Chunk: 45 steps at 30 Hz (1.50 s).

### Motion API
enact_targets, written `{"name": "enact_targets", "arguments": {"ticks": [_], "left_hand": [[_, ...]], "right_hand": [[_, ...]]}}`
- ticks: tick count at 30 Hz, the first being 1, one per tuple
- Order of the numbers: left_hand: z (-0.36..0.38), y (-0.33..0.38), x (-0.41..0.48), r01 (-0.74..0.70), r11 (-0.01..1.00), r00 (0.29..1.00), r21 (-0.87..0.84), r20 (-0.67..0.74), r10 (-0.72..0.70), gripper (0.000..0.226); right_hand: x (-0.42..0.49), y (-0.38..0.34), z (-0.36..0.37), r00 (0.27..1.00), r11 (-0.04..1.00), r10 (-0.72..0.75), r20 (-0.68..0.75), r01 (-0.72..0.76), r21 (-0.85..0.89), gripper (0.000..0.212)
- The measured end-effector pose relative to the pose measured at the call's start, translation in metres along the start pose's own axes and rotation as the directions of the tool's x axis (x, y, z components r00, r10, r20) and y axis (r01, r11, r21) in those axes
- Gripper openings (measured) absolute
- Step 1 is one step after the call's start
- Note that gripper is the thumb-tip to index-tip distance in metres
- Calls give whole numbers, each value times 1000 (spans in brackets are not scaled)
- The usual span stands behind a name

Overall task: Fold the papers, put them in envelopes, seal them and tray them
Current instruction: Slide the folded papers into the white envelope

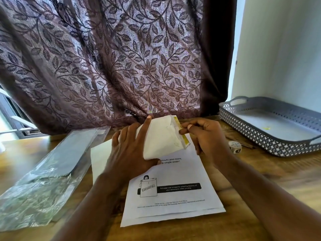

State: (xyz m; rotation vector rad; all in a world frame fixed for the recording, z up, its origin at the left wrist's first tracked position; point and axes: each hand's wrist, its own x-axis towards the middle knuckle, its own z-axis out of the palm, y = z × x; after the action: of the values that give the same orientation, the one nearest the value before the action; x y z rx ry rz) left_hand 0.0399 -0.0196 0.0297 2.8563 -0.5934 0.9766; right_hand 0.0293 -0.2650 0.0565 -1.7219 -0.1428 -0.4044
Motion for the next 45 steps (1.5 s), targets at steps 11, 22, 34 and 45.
{"name": "enact_targets", "arguments": {"ticks": [11, 22, 34, 45], "left_hand": [[3, 1, -1, 5, 1000, 1000, 8, -14, -5, 127], [1, 9, -1, -26, 1000, 1000, 18, -1, 26, 124], [1, 6, -1, -21, 1000, 1000, -7, 14, 21, 129], [4, 7, -2, -43, 998, 998, -37, 40, 44, 138]], "right_hand": [[-16, -12, 5, 932, 997, 73, 354, -67, -28, 22], [-8, -3, -1, 878, 995, 65, 474, -94, 37, 30], [-1, -8, -8, 980, 996, 42, 194, -58, 73, 16], [-2, 16, 19, 931, 924, 251, 265, -312, 220, 61]]}}
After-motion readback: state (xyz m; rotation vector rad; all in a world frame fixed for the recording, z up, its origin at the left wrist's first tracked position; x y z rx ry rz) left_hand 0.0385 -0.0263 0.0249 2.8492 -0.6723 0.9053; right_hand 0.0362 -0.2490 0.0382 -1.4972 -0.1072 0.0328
